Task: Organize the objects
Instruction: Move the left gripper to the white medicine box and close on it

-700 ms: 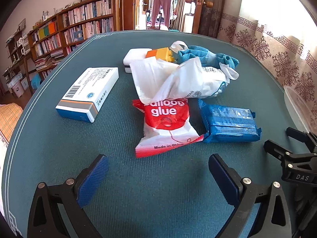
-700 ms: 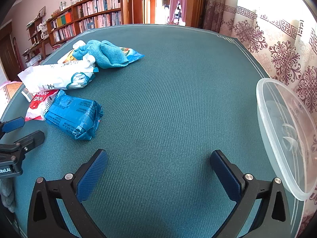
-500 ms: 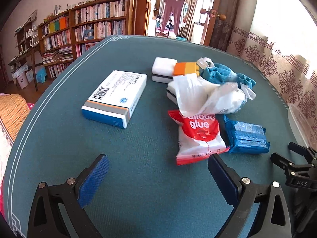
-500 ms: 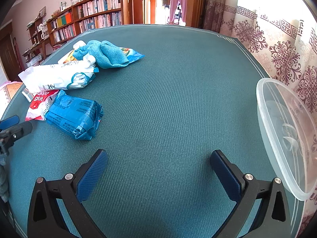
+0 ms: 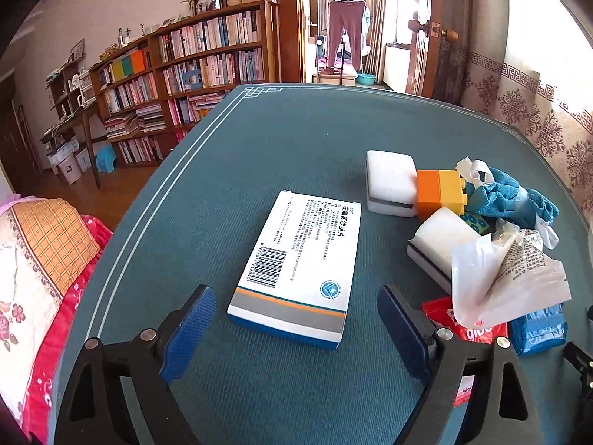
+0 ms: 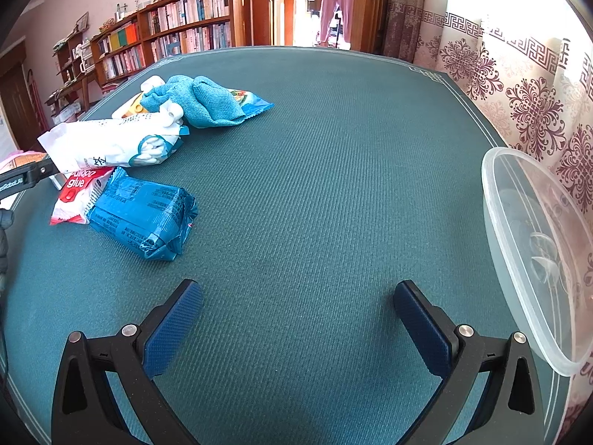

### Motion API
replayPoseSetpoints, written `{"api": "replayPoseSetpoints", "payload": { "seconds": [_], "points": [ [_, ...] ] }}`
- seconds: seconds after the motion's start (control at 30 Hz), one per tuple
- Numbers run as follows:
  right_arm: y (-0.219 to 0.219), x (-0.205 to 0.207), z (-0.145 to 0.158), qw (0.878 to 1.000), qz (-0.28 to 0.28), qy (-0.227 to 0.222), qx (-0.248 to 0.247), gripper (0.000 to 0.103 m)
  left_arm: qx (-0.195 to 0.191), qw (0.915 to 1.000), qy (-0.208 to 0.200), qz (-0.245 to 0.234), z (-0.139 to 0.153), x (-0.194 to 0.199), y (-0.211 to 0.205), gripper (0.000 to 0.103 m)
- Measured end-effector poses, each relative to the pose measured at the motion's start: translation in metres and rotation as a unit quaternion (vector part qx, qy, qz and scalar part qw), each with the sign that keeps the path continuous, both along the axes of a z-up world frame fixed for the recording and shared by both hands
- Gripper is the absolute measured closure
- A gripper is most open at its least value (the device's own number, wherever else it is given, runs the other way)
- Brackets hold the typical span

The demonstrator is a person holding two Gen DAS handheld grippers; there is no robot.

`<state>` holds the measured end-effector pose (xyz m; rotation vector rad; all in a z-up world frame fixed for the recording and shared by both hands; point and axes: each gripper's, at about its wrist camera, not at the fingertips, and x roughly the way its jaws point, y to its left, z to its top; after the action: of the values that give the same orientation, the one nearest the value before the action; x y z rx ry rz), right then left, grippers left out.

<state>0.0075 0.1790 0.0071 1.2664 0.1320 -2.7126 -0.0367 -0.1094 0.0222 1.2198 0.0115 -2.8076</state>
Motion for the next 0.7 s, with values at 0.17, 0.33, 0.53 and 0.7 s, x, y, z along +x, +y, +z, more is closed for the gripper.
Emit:
{"api": "replayPoseSetpoints", "payload": {
  "seconds": [0.17, 0.33, 0.53, 0.7],
  "points": [
    [-0.001, 0.005, 0.002, 0.999, 0.039, 0.004, -0.027, 0.000, -0.010, 0.9998, -0.012, -0.012, -0.004, -0.015, 0.002, 0.014],
    [-0.004, 0.009, 0.006, 0.996, 0.073, 0.011, -0.046, 0.000, 0.006, 0.9996, -0.027, -0.008, -0.008, -0.027, -0.003, 0.023],
    [-0.022, 0.003, 0.015, 0.991, 0.116, 0.024, -0.059, 0.001, 0.012, 0.9997, -0.019, -0.012, -0.009, -0.024, -0.005, 0.031],
    [-0.046, -0.011, 0.026, 0.986, 0.154, 0.036, -0.047, 0.005, 0.030, 0.9994, -0.007, -0.017, -0.006, -0.020, -0.012, 0.036]
  ]
}}
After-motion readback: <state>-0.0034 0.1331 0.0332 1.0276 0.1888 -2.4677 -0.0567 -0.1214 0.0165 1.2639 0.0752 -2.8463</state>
